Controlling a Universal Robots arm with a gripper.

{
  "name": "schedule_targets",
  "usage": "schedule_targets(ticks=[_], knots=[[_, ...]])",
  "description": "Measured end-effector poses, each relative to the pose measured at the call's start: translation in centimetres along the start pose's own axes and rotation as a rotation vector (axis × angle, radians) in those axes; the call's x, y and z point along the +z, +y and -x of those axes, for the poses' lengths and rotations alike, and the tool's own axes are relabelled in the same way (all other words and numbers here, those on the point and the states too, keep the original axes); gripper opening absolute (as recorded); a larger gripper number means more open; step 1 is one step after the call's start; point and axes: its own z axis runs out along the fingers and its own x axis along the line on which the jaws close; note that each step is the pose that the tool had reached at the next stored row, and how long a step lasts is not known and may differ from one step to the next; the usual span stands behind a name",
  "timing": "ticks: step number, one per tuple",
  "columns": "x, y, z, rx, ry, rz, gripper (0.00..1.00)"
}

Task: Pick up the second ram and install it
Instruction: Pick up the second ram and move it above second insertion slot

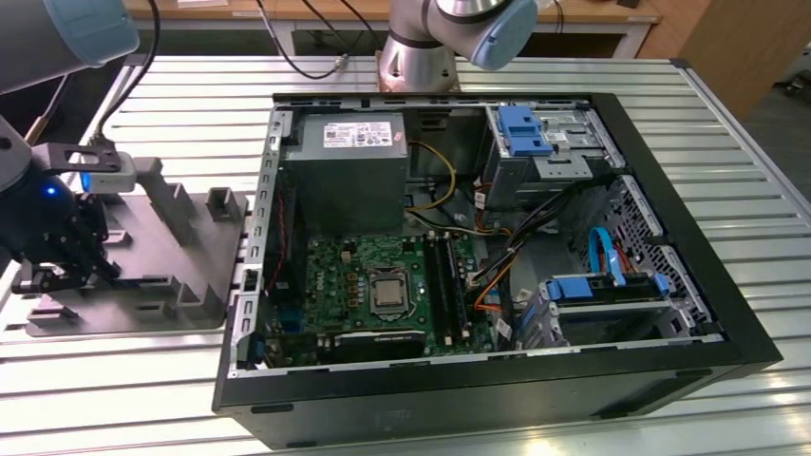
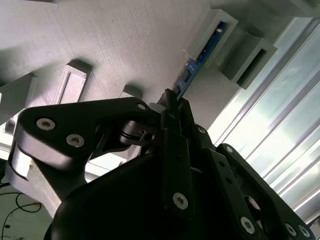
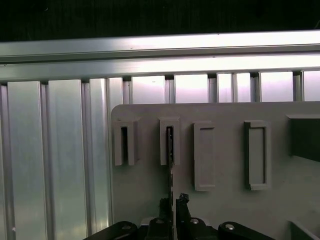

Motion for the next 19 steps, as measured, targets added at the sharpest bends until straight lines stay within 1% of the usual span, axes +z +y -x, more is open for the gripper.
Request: schedule_targets(ticks=[3, 14, 15, 16, 19], knots=[[0.01, -0.01, -0.26, 0.0, 0.0, 0.0, 0.19], [0.01, -0.01, -0.27, 0.0, -0.0004, -0.0001, 0.19], [0.01, -0.01, -0.27, 0.0, -0.0006, 0.0, 0.18], [0.01, -0.01, -0.27, 0.0, -0.0004, 0.0, 0.11], [0.01, -0.01, -0.27, 0.0, -0.0006, 0.0, 0.11]])
